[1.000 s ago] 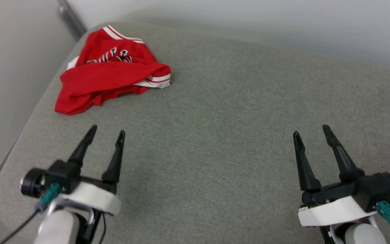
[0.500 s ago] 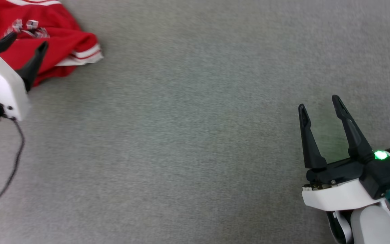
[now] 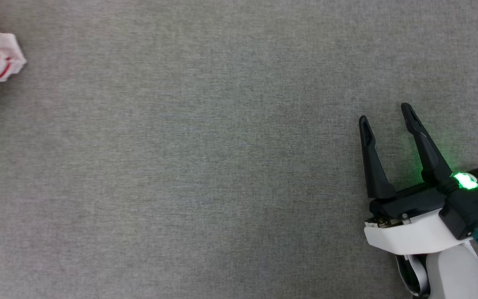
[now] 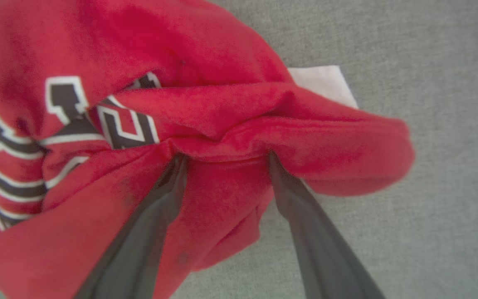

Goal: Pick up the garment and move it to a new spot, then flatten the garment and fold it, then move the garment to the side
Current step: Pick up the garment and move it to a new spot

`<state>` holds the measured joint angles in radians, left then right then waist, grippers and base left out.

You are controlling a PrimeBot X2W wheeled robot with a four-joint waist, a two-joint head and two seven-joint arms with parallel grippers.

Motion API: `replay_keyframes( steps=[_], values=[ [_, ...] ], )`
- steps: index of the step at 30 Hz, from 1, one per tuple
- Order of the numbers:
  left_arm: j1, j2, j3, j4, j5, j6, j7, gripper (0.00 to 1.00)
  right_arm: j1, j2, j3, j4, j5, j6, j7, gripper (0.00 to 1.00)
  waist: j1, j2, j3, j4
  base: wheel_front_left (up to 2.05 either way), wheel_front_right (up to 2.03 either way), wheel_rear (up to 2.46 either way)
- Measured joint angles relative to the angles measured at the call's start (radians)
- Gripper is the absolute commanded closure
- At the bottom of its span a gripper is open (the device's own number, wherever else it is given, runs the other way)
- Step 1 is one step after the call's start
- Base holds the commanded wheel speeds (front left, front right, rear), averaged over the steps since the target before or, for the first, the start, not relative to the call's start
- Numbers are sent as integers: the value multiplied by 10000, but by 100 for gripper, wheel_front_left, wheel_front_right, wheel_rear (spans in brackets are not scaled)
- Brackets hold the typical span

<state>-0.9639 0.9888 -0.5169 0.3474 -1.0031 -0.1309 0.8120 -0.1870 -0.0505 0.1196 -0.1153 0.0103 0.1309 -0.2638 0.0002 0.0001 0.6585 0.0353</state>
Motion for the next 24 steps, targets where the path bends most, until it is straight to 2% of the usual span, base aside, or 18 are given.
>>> replay_keyframes(
  steps=[4,5,6,7,9,13,16,19,24],
  values=[
    [-268,226,-422,163,15,-2,224,0,-80,10,92,-42,67,4,-10,0,-2,0,280,-185,0,0,0],
    [-295,159,-414,288,-167,-2,242,29,-84,10,104,-44,67,4,-12,0,-2,0,324,-210,0,0,0],
    [-318,142,-431,364,-309,-2,247,93,-90,10,107,-44,65,4,-12,0,-3,0,354,-229,0,0,0],
    [-359,140,-502,391,-368,0,268,100,-103,10,109,-42,65,4,-12,0,-4,0,372,-237,0,0,0],
    [-397,104,-681,372,-431,0,199,100,-126,10,105,-21,63,4,-12,0,-4,0,359,-226,0,0,0],
    [-327,-56,-867,564,-614,4,-587,100,-127,12,61,157,2,4,-12,0,-3,0,142,-172,0,0,0],
    [-228,-153,-955,719,-617,27,-1526,100,-102,8,77,322,-15,2,-4,0,-2,0,-179,-126,0,0,0],
    [-232,-161,-1262,706,75,15,-2755,100,55,8,105,554,-8,2,4,0,-1,0,-627,-81,0,0,0],
    [-175,-268,-1528,562,75,13,-4130,100,327,6,234,1014,77,2,4,0,-2,0,-1573,19,0,0,0]
  ],
)
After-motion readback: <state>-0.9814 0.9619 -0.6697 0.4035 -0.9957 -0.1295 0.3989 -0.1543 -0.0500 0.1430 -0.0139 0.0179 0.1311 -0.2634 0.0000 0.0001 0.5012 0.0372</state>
